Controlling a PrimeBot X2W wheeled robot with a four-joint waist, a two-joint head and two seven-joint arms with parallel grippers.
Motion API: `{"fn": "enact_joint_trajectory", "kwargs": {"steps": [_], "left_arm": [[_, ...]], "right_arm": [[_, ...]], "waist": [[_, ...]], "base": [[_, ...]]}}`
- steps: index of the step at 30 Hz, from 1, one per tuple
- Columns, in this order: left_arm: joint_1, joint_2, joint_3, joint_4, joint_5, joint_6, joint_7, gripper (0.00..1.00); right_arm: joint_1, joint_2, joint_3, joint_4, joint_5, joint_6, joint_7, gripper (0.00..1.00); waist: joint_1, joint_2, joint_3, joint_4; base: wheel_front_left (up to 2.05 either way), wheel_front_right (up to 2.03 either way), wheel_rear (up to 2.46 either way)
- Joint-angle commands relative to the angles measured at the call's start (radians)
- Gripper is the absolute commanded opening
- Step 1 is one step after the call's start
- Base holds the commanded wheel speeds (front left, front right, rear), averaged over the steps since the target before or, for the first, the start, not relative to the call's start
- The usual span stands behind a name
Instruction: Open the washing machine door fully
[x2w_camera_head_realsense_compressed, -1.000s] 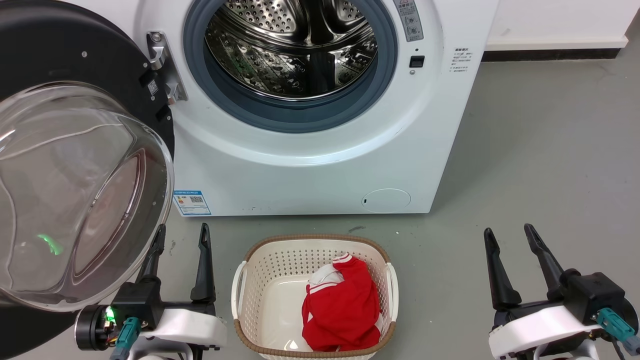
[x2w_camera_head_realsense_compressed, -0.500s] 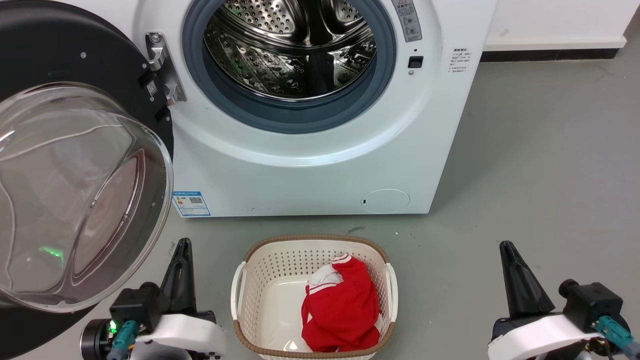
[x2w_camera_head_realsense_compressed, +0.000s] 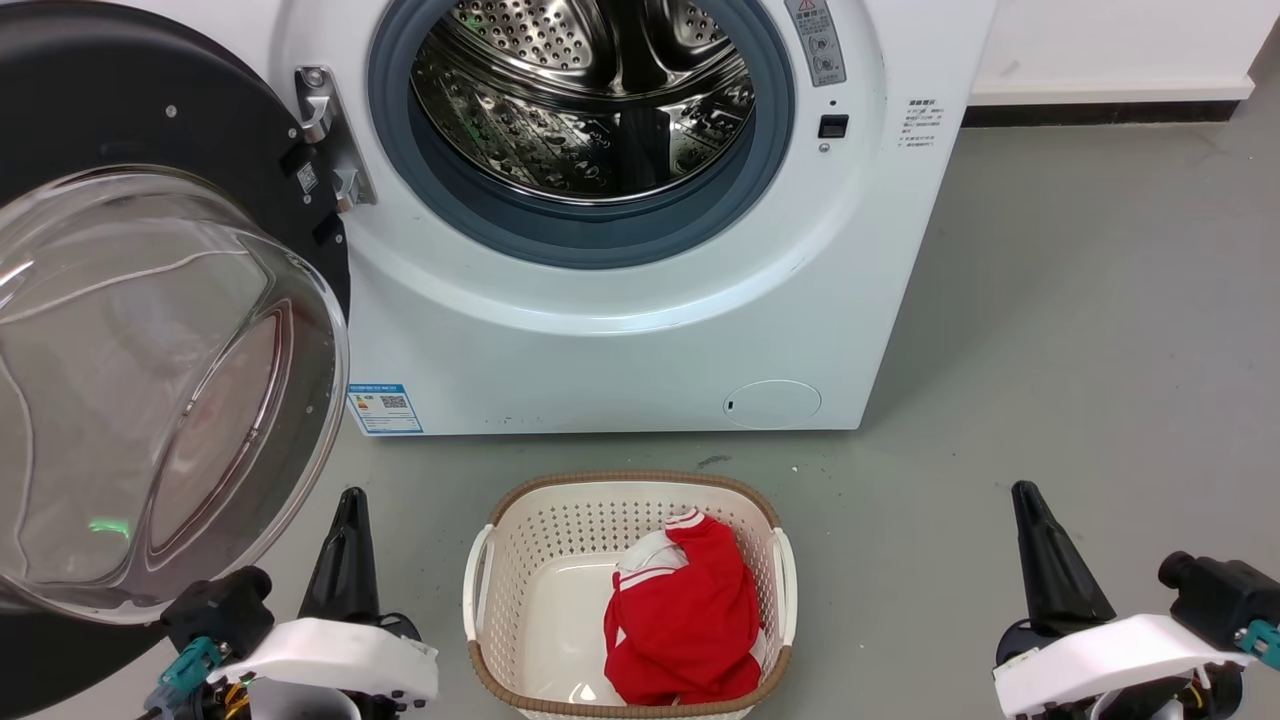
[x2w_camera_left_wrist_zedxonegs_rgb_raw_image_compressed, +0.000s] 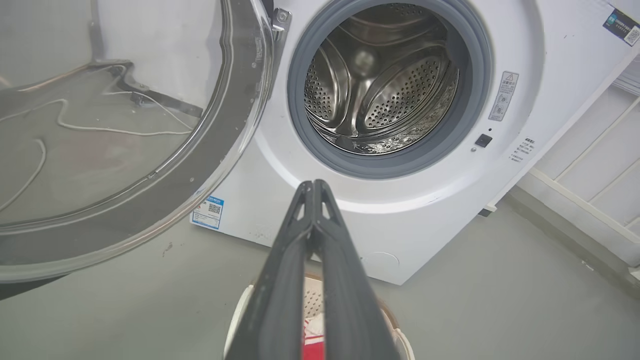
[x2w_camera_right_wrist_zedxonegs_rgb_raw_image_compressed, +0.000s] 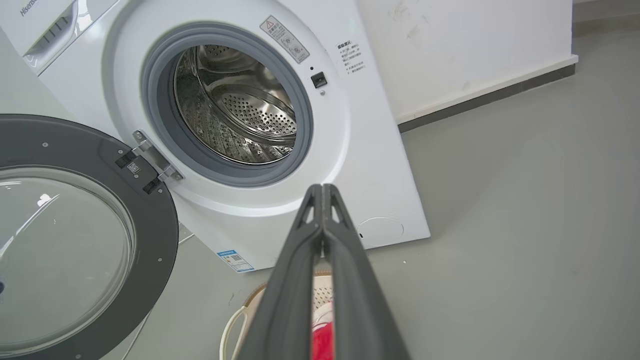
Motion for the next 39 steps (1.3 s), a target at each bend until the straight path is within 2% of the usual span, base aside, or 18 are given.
{"fn": "enact_joint_trajectory", "kwargs": {"steps": [1,20,39], "left_arm": [[-0.025,0.002,0.006,-0.01,-0.027,-0.005,0.005,0.0],[-0.043,-0.001,0.03,0.017,-0.329,-0.032,0.078,0.0],[-0.06,-0.003,0.052,0.041,-0.576,-0.056,0.139,0.0]], "right_arm": [[-0.027,-0.009,-0.003,-0.01,0.031,0.0,0.001,0.0],[-0.057,-0.019,-0.017,0.03,0.338,0.0,0.045,0.0],[-0.078,-0.023,-0.035,0.064,0.584,0.0,0.088,0.0]], "waist": [[0.0,0.0,0.0,0.0],[0.0,0.0,-0.004,0.004],[0.0,0.0,-0.008,0.007]], "base": [[0.0,0.0,0.0],[0.0,0.0,0.0],[0.0,0.0,0.0]]}}
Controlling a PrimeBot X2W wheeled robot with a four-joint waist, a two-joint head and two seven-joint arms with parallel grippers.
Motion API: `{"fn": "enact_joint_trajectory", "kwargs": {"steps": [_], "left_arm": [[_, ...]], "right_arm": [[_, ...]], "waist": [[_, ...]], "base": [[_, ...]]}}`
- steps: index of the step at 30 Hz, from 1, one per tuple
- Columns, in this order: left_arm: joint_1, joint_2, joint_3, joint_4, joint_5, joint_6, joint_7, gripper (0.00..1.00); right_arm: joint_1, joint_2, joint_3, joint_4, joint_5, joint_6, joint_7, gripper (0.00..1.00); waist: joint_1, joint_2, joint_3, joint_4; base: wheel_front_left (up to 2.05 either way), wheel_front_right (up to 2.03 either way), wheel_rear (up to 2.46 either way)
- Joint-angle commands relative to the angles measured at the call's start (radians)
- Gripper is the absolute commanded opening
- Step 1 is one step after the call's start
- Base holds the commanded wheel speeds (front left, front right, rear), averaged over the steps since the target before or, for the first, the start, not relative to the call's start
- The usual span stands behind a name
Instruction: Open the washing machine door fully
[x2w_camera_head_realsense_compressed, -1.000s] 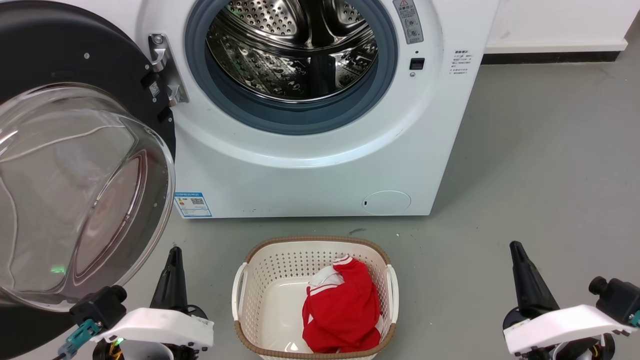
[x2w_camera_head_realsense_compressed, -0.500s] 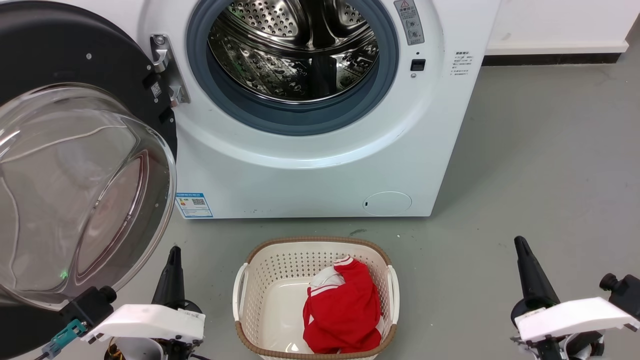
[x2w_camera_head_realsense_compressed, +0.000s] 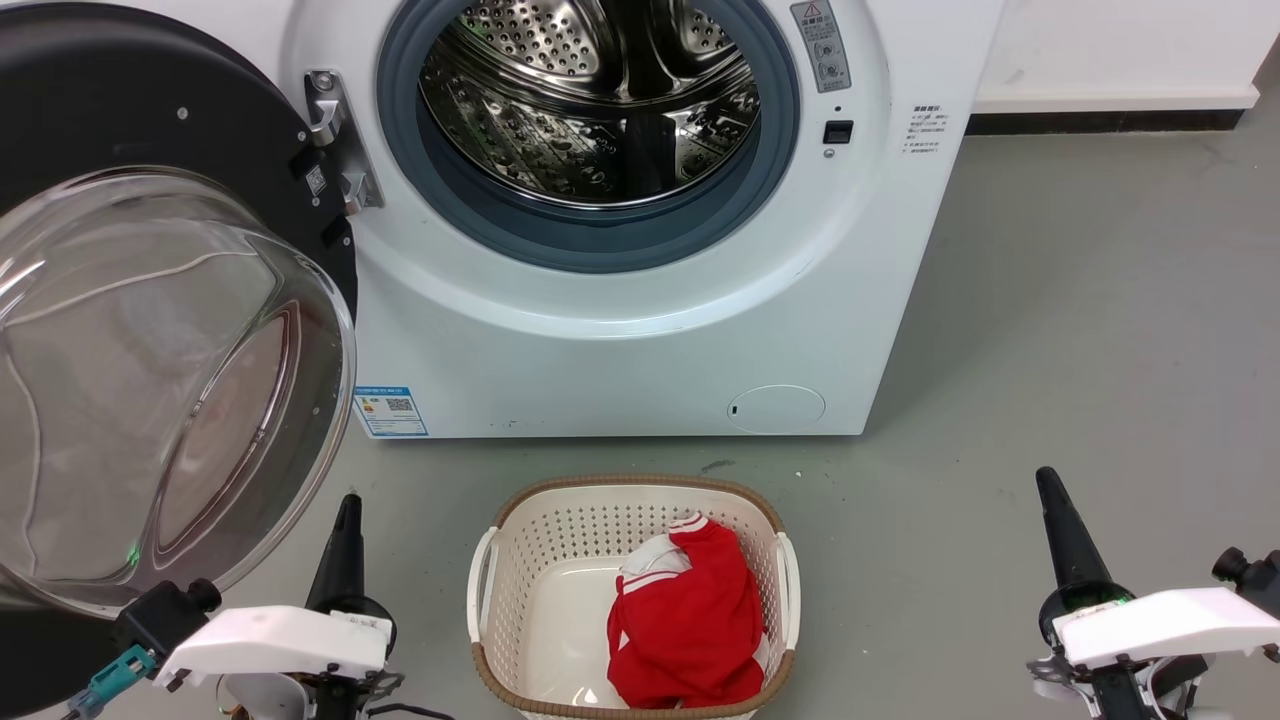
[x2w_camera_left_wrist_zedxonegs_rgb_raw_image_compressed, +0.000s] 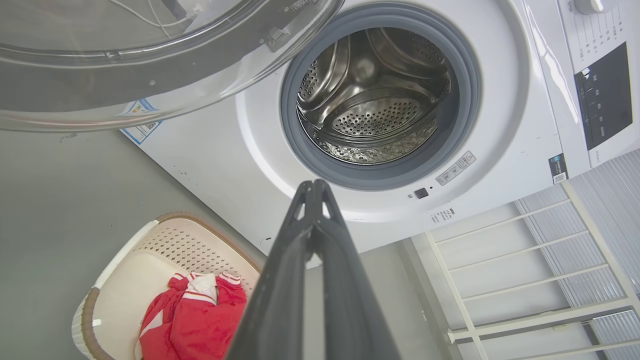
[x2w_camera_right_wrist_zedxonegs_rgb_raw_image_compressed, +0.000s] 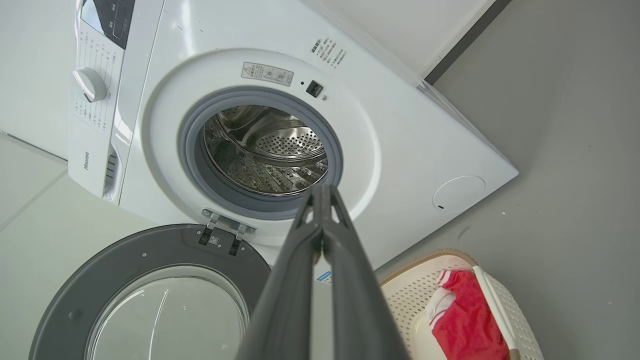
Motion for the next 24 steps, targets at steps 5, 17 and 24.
{"fn": "enact_joint_trajectory", "kwargs": {"steps": [5,17,24], "left_arm": [[-0.03,0.001,0.009,-0.001,-0.081,-0.013,0.02,0.0],[-0.04,-0.001,0.021,0.012,-0.21,-0.025,0.052,0.0],[-0.044,-0.001,0.027,0.019,-0.279,-0.03,0.069,0.0]], "right_arm": [[-0.028,-0.007,-0.008,0.003,0.084,0.0,0.016,0.0],[-0.04,-0.007,-0.021,0.02,0.209,0.0,0.04,0.0],[-0.047,-0.006,-0.029,0.031,0.276,0.0,0.053,0.0]], "waist": [[-0.0001,0.0,-0.001,0.001],[-0.0001,0.0,-0.004,0.003],[-0.0001,0.0,-0.005,0.005]], "base": [[0.0,0.0,0.0],[0.0,0.0,0.0],[0.0,0.0,0.0]]}}
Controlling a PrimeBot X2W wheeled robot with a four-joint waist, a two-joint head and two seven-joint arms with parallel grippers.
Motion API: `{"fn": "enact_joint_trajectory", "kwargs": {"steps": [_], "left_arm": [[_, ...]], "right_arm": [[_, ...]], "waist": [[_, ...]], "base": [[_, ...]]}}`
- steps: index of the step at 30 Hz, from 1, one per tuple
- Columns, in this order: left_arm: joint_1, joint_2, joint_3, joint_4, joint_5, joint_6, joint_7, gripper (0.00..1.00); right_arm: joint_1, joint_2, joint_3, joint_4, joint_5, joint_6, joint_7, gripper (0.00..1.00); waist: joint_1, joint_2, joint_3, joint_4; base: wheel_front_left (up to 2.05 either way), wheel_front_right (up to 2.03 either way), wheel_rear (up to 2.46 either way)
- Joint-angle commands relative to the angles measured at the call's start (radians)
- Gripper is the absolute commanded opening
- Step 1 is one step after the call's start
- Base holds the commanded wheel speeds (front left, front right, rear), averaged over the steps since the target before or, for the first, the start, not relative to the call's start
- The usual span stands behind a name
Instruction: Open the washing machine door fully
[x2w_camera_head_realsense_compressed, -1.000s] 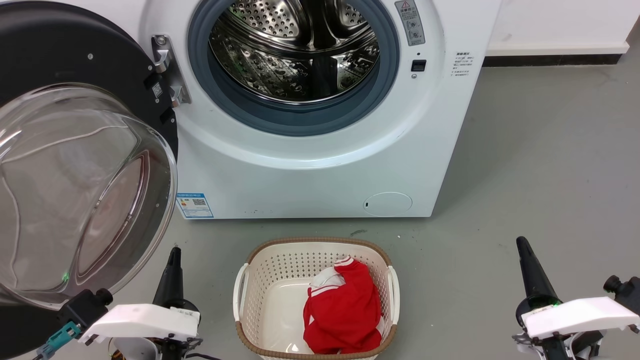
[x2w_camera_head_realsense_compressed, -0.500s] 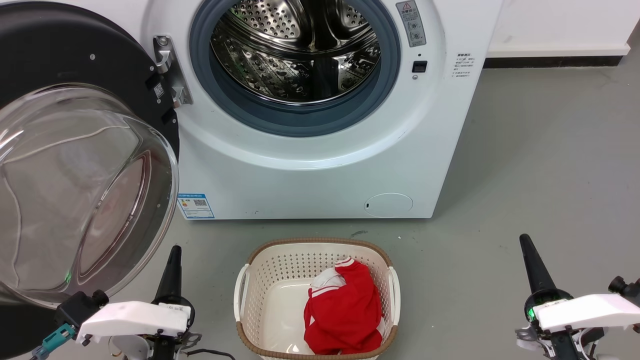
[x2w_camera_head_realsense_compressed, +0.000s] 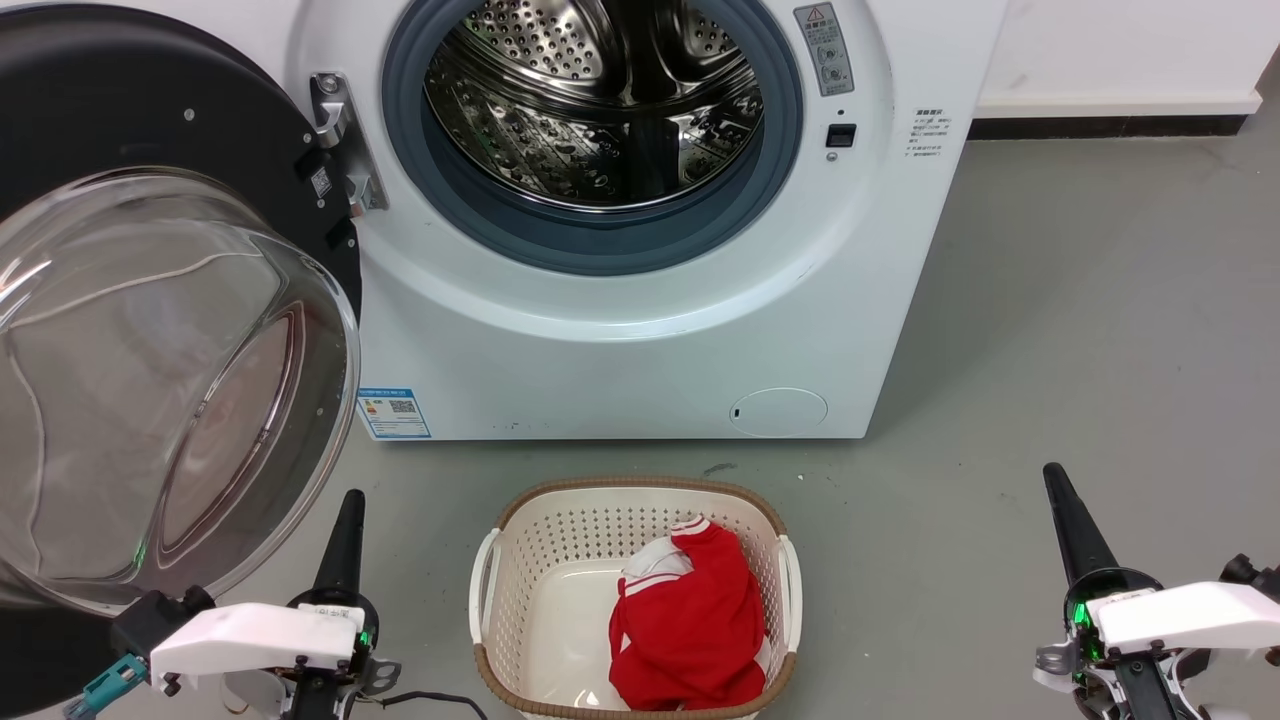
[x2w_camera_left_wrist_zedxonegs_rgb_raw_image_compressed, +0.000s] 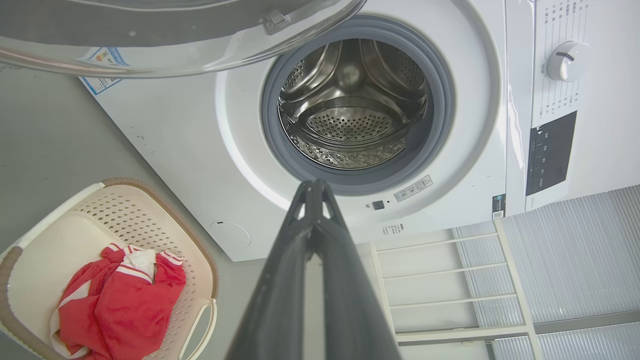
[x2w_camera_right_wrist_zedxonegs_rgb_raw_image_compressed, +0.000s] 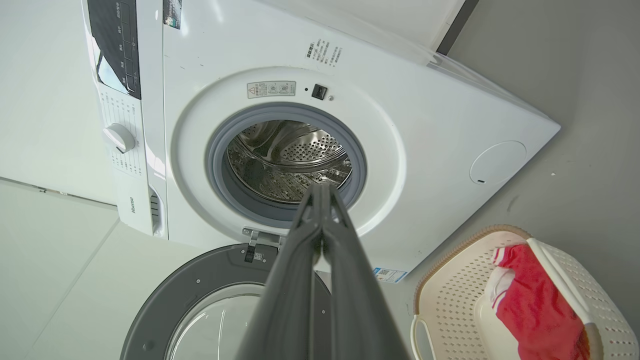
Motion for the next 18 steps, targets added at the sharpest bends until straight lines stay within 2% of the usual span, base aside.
{"fn": "enact_joint_trajectory", "kwargs": {"steps": [1,18], "left_arm": [[-0.024,0.001,0.005,-0.003,-0.023,-0.005,0.008,0.0],[-0.031,-0.001,0.017,0.012,-0.164,-0.018,0.042,0.0]], "right_arm": [[-0.02,-0.005,-0.005,-0.001,0.025,0.0,0.004,0.0],[-0.033,-0.001,-0.02,0.02,0.16,0.0,0.034,0.0]], "waist": [[-0.0001,0.0,0.0,0.0],[-0.0001,0.0,-0.004,0.003]], "base": [[0.0,0.0,0.0],[0.0,0.0,0.0]]}}
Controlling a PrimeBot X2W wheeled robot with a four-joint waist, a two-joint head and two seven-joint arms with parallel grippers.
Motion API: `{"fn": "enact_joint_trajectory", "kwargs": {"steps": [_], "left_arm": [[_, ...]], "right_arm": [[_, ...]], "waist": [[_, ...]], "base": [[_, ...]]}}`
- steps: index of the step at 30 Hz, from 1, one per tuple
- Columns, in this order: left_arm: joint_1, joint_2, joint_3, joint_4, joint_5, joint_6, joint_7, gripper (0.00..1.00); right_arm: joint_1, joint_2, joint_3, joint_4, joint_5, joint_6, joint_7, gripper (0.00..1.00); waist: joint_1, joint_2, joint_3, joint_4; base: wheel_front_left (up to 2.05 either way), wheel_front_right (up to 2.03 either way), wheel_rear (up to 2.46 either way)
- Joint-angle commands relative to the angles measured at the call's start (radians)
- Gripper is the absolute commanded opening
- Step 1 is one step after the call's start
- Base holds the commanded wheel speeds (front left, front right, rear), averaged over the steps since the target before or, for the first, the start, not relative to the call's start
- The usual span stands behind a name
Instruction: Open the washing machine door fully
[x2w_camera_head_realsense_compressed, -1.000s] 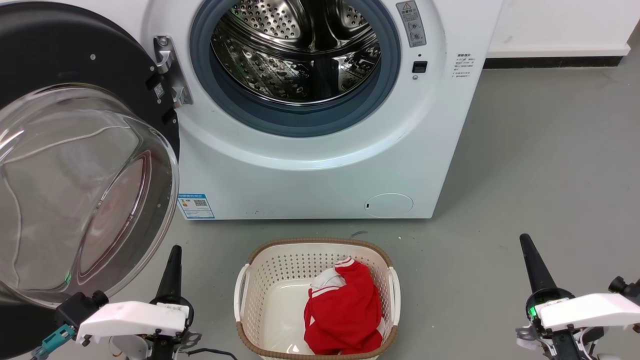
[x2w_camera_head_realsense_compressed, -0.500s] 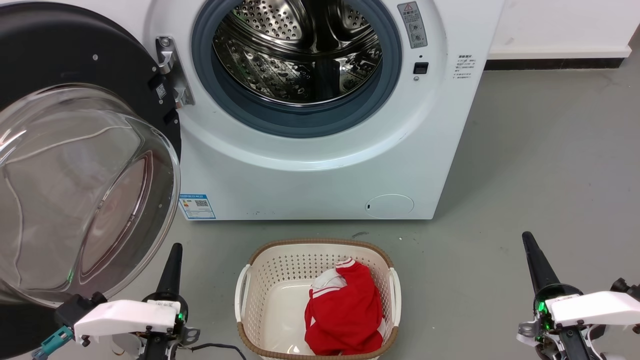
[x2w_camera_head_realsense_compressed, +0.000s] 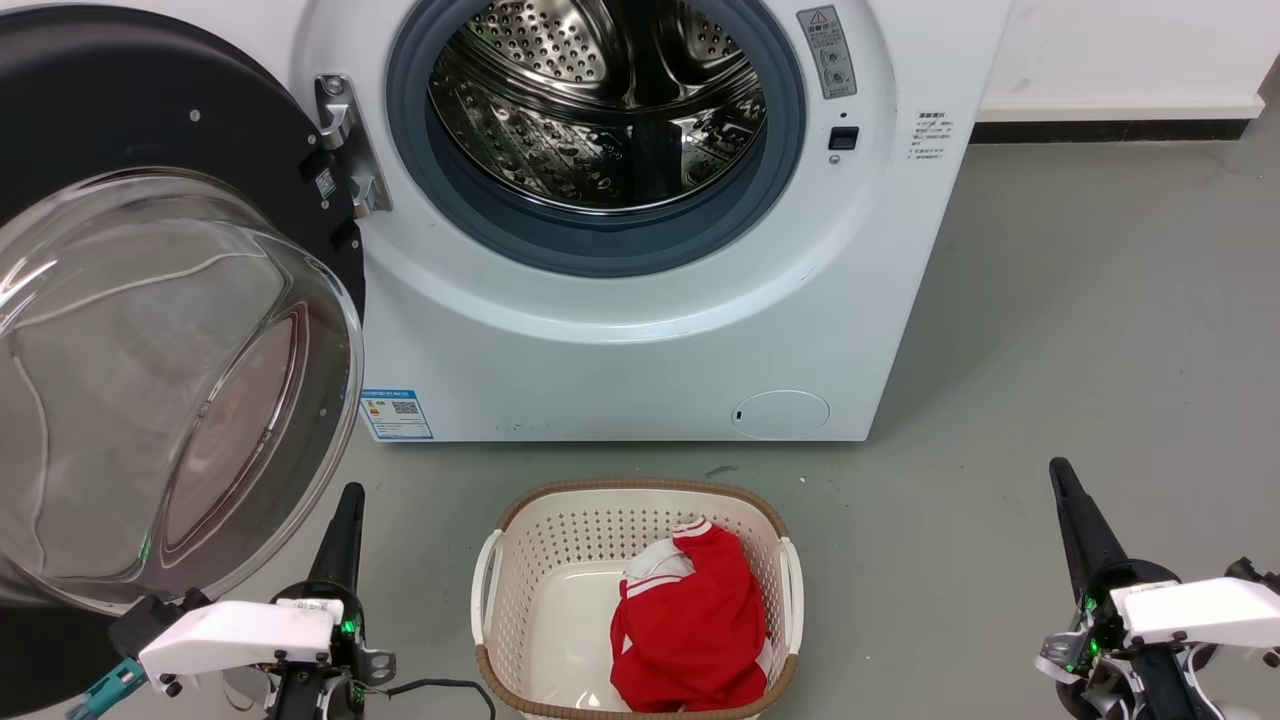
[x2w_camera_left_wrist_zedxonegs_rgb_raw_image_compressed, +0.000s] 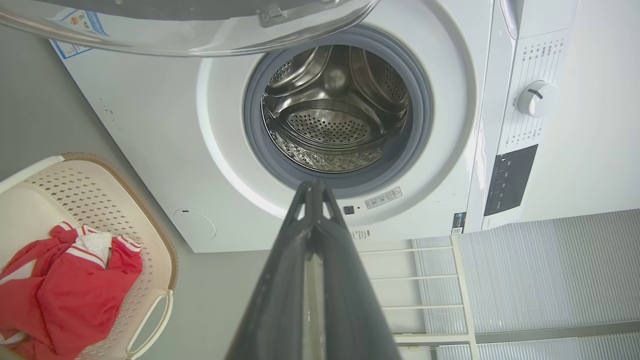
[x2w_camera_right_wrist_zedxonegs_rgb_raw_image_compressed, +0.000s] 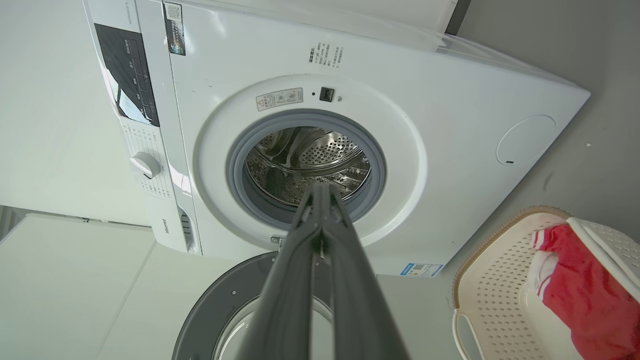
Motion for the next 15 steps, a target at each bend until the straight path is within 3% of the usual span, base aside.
{"fn": "enact_joint_trajectory", "kwargs": {"steps": [1,15], "left_arm": [[-0.017,0.0,0.002,0.0,-0.021,-0.006,0.007,0.0],[-0.025,-0.002,0.012,0.011,-0.131,-0.016,0.033,0.0]], "right_arm": [[-0.016,-0.001,-0.003,0.001,0.022,0.0,0.007,0.0],[-0.029,0.002,-0.017,0.017,0.127,0.0,0.031,0.0]], "waist": [[0.0,0.0,0.0,0.0],[0.0,0.0,-0.003,0.003]], "base": [[0.0,0.0,0.0],[0.0,0.0,0.0]]}}
